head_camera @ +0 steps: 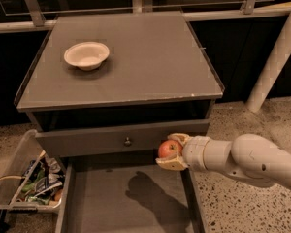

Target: Place apple into middle drawer

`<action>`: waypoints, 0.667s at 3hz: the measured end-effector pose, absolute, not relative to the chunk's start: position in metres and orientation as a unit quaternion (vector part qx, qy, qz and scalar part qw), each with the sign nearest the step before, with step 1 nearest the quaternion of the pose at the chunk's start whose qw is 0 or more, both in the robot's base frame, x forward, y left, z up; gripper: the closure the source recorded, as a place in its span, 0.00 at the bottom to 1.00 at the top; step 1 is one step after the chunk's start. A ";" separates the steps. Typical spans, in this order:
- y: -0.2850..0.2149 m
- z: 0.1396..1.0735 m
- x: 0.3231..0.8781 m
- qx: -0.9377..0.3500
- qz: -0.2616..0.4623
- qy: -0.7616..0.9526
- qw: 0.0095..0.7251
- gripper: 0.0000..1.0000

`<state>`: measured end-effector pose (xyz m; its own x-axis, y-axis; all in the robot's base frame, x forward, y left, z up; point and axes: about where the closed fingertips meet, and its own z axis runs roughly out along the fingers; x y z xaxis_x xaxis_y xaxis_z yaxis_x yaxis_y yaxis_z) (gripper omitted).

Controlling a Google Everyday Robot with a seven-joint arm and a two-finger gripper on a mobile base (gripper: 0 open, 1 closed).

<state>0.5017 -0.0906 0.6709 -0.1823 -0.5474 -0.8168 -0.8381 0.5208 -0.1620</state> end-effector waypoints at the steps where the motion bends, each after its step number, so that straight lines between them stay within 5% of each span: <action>1: -0.083 0.650 0.504 -0.459 0.157 0.753 0.444 1.00; 2: -0.071 0.610 0.505 -0.454 0.149 0.754 0.452 1.00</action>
Offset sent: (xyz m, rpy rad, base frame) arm 0.0079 0.0299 -0.1151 -0.0029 -0.0441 -0.0637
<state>0.5054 -0.0714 0.6101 -0.1801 -0.5491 -0.8161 -0.8183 0.5440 -0.1854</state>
